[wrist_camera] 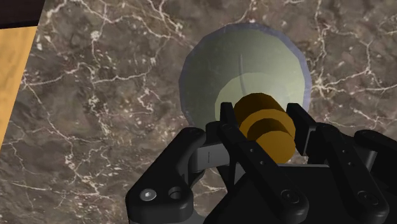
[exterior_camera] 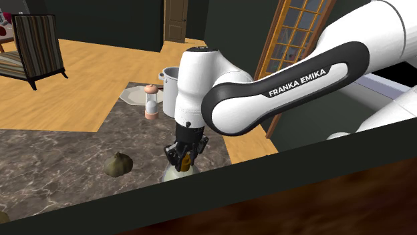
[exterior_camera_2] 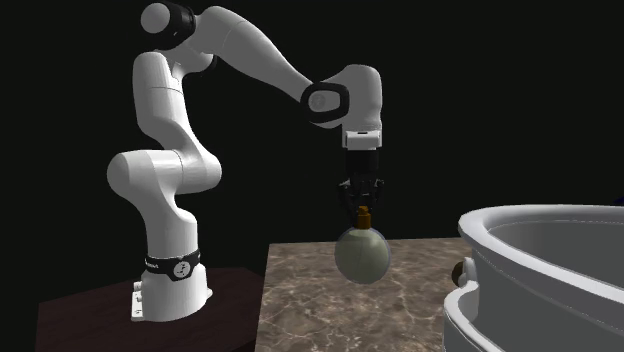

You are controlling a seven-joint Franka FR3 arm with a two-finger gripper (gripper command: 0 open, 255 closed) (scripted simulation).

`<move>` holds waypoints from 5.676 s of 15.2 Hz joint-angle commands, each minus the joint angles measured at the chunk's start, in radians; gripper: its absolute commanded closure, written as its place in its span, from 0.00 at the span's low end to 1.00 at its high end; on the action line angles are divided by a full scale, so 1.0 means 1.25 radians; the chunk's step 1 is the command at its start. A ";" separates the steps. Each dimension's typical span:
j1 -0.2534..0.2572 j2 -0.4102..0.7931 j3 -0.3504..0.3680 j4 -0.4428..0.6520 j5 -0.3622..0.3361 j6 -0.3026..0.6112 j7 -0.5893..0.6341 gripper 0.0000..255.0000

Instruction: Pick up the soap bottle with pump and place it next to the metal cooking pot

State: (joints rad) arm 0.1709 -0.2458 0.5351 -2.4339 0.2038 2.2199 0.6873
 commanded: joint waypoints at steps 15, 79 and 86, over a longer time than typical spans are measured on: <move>0.003 -0.064 -0.025 0.080 0.011 -0.141 -0.010 1.00; -0.129 0.024 -0.269 0.665 -0.098 -0.671 -0.280 1.00; -0.179 0.112 -0.339 0.759 -0.125 -0.684 -0.401 1.00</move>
State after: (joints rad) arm -0.0449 -0.1198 0.1219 -1.4985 0.0514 1.3640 0.2049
